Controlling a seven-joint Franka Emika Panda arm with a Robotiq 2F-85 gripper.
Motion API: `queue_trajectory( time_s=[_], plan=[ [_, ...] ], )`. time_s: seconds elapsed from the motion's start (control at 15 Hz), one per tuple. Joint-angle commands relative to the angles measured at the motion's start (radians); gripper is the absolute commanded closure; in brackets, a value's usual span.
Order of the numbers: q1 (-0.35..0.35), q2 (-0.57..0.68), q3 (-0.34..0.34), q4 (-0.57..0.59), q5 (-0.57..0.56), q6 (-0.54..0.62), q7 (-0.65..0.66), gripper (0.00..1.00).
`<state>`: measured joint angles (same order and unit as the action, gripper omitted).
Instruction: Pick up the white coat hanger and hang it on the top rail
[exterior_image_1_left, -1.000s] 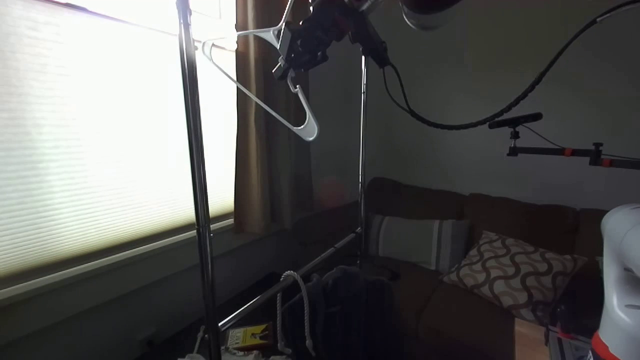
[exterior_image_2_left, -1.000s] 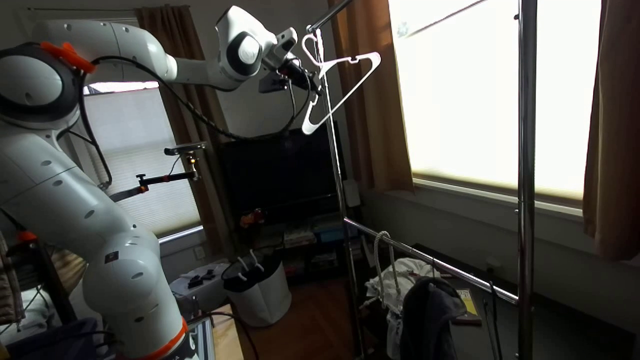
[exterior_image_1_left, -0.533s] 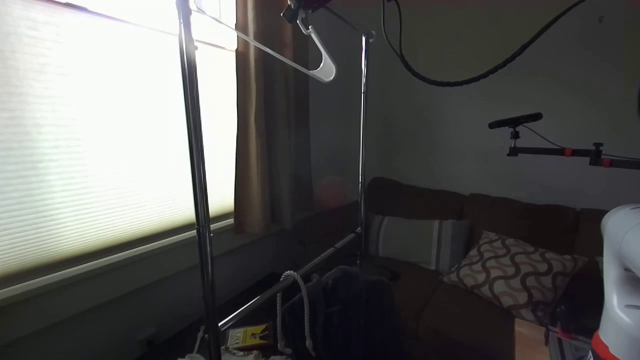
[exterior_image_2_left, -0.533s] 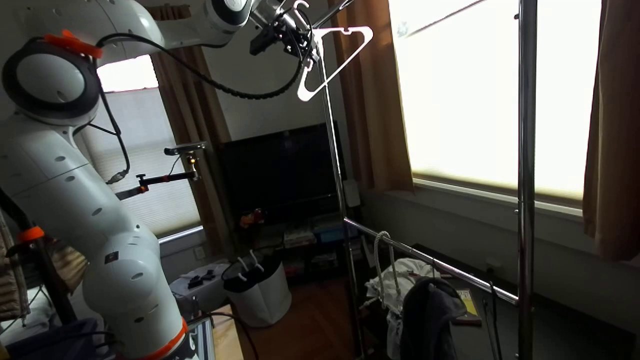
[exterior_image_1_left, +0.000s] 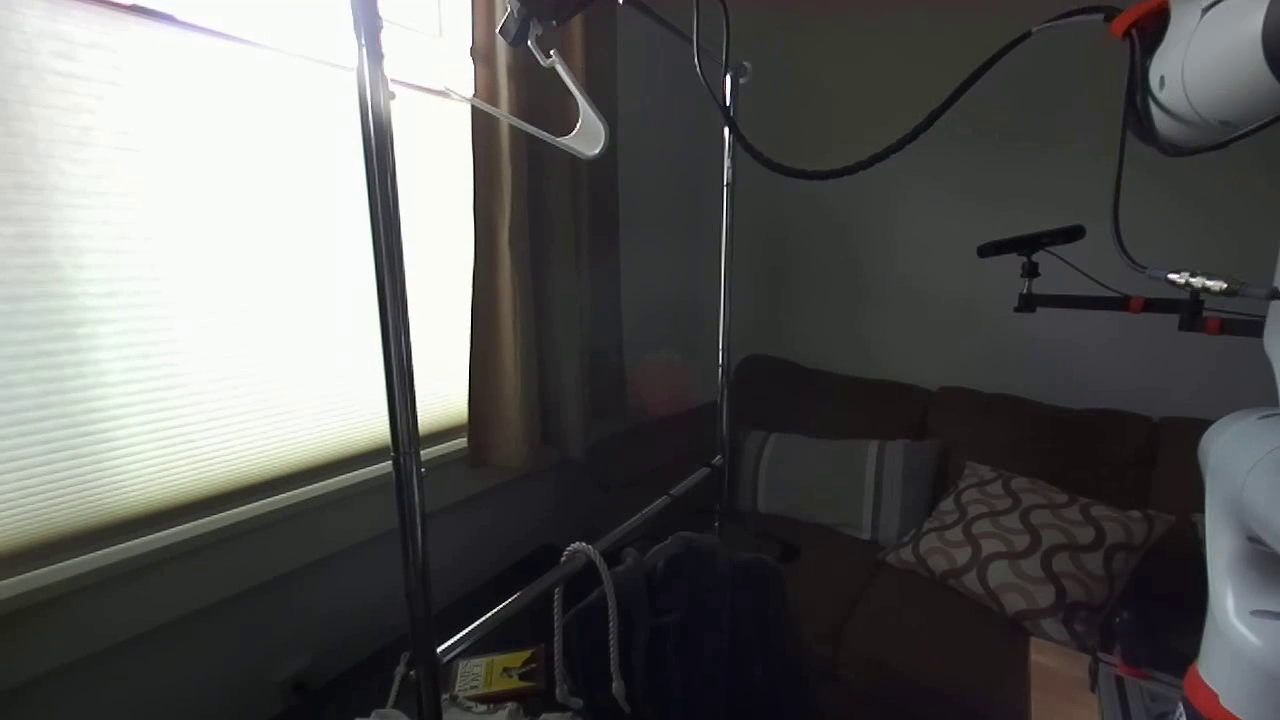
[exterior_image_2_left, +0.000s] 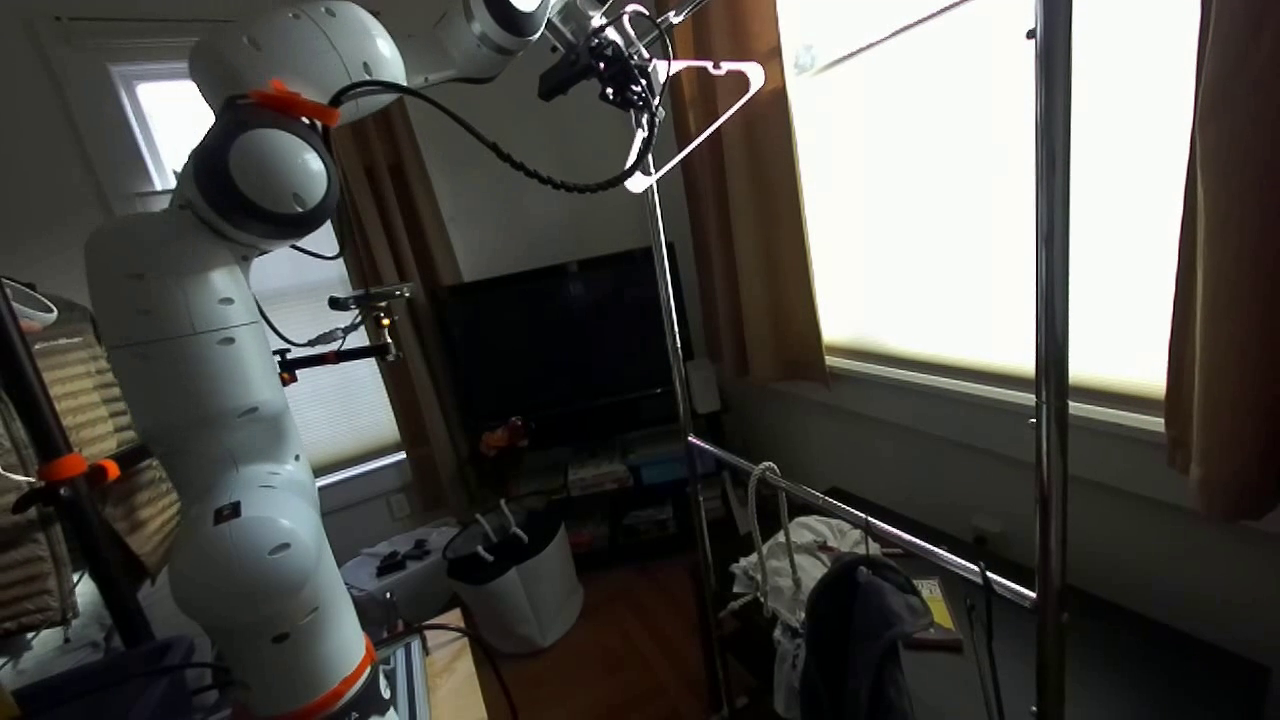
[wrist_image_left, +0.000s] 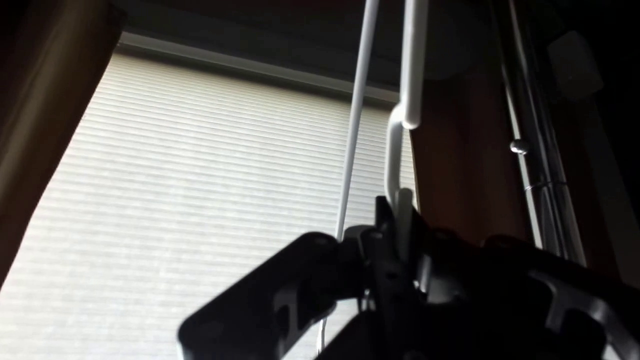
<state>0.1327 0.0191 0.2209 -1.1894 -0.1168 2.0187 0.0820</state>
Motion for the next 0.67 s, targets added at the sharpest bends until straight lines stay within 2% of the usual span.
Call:
queue_trajectory(
  time_s=[0.0,0.2,0.27,0.33,0.4,0.6],
  plan=[
    [0.066,0.166,0.003,0.230,-0.086,-0.092,0.089,0.99],
    [0.101,0.229,-0.024,0.319,-0.093,-0.141,0.091,0.99],
    [0.107,0.247,-0.034,0.350,-0.091,-0.159,0.090,0.72],
    [0.111,0.262,-0.043,0.378,-0.085,-0.176,0.087,0.90],
    [0.089,0.263,-0.027,0.382,-0.079,-0.181,0.094,0.70],
    [0.085,0.270,-0.029,0.424,-0.064,-0.190,0.095,0.52]
  ],
)
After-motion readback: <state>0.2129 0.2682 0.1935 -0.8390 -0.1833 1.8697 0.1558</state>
